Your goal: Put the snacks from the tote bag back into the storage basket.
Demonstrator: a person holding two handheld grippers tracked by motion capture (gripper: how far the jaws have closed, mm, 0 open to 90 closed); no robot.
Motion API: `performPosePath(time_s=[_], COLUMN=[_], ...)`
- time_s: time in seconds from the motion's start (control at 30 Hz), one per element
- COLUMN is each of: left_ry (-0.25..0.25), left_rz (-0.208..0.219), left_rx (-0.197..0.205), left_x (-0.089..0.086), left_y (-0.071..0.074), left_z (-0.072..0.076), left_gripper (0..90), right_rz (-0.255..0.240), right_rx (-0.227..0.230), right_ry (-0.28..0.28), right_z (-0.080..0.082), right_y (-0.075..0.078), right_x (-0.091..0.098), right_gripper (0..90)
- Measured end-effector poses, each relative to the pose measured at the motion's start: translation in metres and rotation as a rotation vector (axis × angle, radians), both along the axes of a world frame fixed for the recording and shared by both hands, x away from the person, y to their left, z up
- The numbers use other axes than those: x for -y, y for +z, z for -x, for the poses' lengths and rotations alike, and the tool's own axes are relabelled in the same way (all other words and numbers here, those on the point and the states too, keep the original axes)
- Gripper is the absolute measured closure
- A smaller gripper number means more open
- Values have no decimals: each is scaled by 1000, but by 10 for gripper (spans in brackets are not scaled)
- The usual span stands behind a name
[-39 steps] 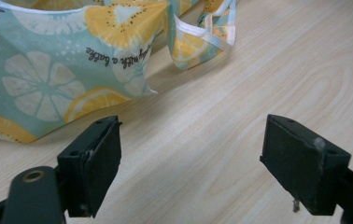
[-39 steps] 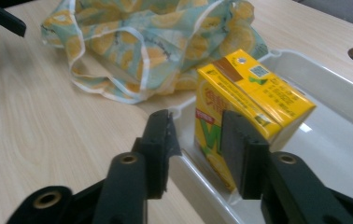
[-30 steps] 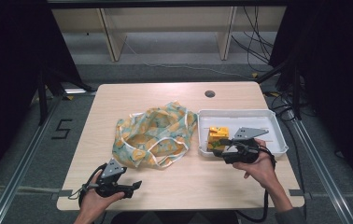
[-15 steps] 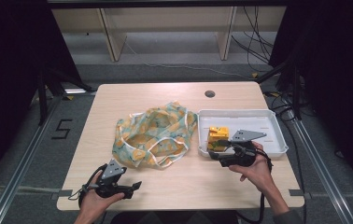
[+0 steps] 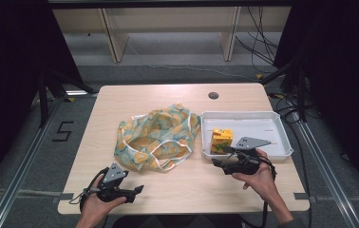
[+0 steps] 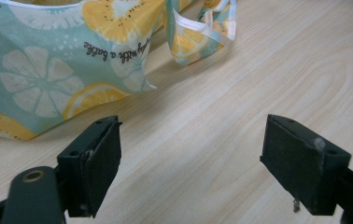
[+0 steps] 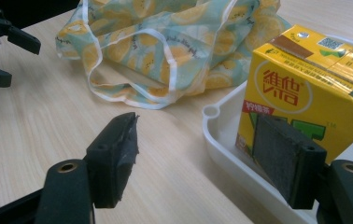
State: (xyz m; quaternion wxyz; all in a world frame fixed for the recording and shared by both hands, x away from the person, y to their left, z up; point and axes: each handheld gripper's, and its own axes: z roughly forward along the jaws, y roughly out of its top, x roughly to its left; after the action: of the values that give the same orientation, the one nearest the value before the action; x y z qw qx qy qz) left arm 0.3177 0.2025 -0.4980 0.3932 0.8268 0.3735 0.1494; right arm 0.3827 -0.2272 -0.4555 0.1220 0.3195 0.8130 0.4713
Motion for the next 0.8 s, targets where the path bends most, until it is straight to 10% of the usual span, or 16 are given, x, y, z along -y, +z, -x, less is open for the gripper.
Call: performPosePath(time_s=[0.8], left_ry=[0], left_rz=[-15], left_rx=[-2], left_x=[0], left_y=[-1], left_z=[2], left_gripper=[195], right_rz=[44], right_rx=[-44], right_ry=[-34], right_z=[26], right_y=[-20], right_x=[9], right_gripper=[256])
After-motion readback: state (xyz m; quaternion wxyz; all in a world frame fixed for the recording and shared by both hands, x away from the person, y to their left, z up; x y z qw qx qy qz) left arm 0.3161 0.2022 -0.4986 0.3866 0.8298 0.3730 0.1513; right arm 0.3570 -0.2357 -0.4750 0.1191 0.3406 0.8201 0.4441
